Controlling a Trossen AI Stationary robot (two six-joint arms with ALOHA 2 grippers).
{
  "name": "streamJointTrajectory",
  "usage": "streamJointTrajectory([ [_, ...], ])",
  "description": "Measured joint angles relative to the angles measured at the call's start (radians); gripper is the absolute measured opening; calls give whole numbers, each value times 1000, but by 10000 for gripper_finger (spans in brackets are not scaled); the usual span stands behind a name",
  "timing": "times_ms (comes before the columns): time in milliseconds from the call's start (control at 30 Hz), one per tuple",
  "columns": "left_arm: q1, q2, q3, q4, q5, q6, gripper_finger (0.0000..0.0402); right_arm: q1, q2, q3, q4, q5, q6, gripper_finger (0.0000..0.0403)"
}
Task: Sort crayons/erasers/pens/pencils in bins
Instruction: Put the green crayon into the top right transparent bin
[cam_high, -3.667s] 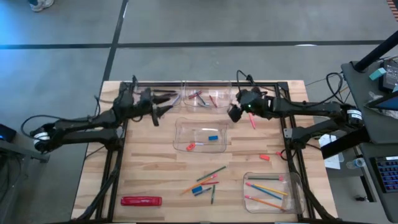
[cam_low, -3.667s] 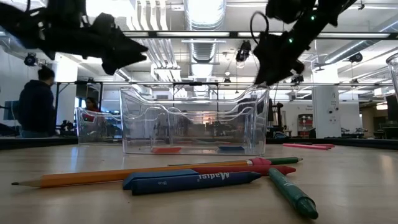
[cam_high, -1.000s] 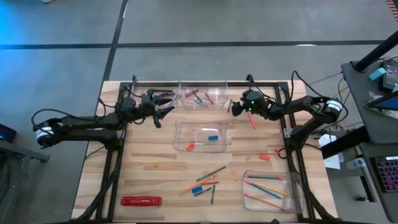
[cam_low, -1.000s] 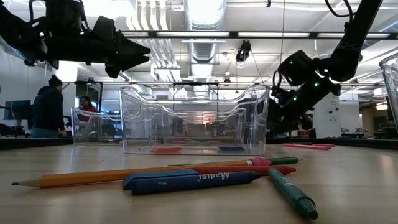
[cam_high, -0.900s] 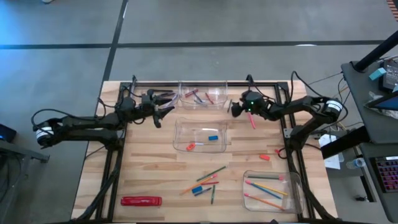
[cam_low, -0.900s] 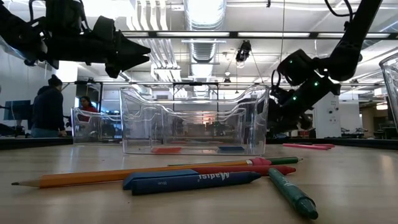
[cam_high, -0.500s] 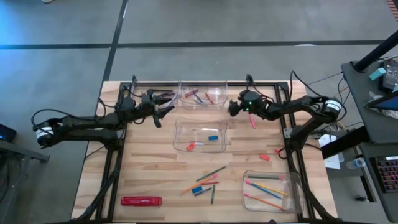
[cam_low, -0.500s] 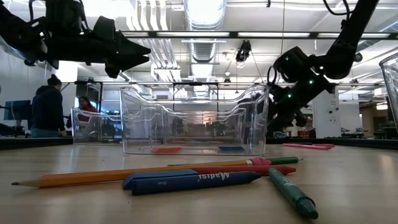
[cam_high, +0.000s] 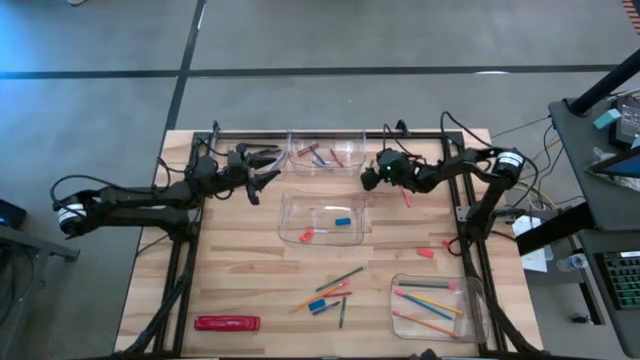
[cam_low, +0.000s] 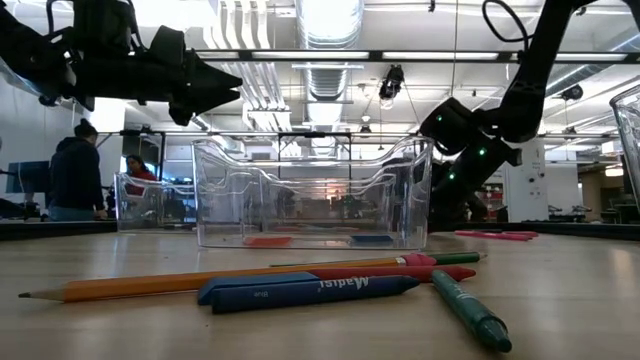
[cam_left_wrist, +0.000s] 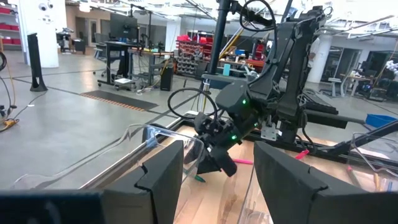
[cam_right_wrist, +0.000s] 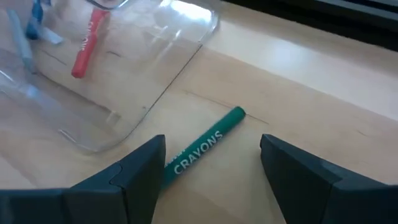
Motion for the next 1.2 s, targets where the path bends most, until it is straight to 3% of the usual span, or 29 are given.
streamJointTrajectory([
  [567, 0, 0, 0, 0, 0, 0, 180, -1, -60, 7, -194, 28, -22, 251],
  [1200, 0, 0, 0, 0, 1, 0, 180, -1, -56, 6, -229, 14, -19, 237],
])
